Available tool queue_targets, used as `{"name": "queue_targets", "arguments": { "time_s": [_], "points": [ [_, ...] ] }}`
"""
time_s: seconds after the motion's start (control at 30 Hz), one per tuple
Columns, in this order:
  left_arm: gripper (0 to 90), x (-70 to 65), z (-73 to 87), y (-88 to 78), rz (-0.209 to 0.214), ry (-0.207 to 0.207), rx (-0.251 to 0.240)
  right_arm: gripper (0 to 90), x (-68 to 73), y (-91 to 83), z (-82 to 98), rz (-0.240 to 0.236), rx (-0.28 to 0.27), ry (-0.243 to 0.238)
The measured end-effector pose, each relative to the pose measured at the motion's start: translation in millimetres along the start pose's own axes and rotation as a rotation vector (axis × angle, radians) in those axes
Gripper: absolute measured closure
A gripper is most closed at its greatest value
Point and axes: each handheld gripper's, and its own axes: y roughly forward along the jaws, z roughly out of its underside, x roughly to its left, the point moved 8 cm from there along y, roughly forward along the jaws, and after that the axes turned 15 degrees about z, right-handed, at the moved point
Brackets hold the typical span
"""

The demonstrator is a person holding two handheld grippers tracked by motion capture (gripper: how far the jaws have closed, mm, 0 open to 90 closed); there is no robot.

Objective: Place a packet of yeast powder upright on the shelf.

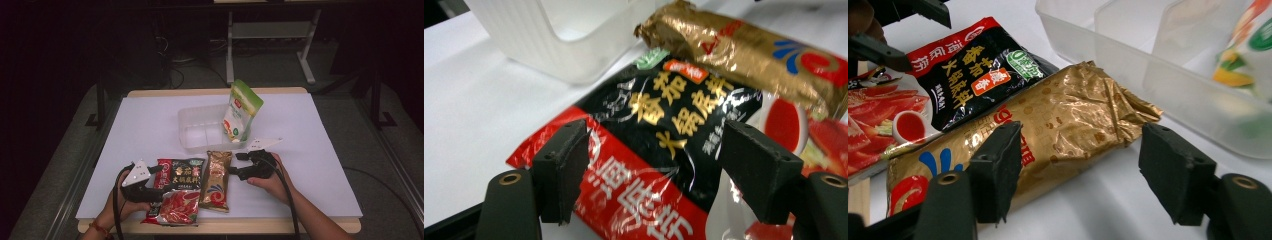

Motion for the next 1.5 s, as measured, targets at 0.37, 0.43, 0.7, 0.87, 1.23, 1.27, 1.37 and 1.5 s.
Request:
{"name": "queue_targets", "arguments": {
  "time_s": [0.37,0.43,0.7,0.87,1.23,1.27,1.37,1.5],
  "points": [
    [26.4,8.9,5.7,-8.3,-0.030,-0.030,-0.010,22.0,1.5,21.4,-3.7,-0.040,0.080,0.112],
    [26.4,9.1,6.1,-8.1,-0.027,-0.028,-0.009,21.5,2.3,24.9,-2.6,-0.053,0.100,0.123],
    [26.4,7.2,6.3,-5.1,-0.016,-0.022,-0.001,15.6,4.8,39.6,5.5,-0.056,0.158,0.135],
    [26.4,6.5,7.1,-2.6,-0.003,-0.022,0.008,13.0,6.2,43.2,5.6,-0.062,0.162,0.130],
    [26.4,2.9,6.8,2.6,0.023,-0.013,0.018,15.7,-2.8,55.9,-6.1,-0.070,0.164,0.194],
    [26.4,2.4,7.0,2.7,0.024,-0.012,0.019,15.8,-1.9,57.0,-6.8,-0.074,0.161,0.192],
    [26.4,2.5,7.5,2.5,0.027,-0.012,0.019,24.8,-0.3,57.7,-7.2,-0.082,0.163,0.190],
    [26.4,2.8,8.0,2.6,0.028,-0.014,0.021,44.9,-2.8,54.6,-7.3,-0.086,0.154,0.177]
  ]
}}
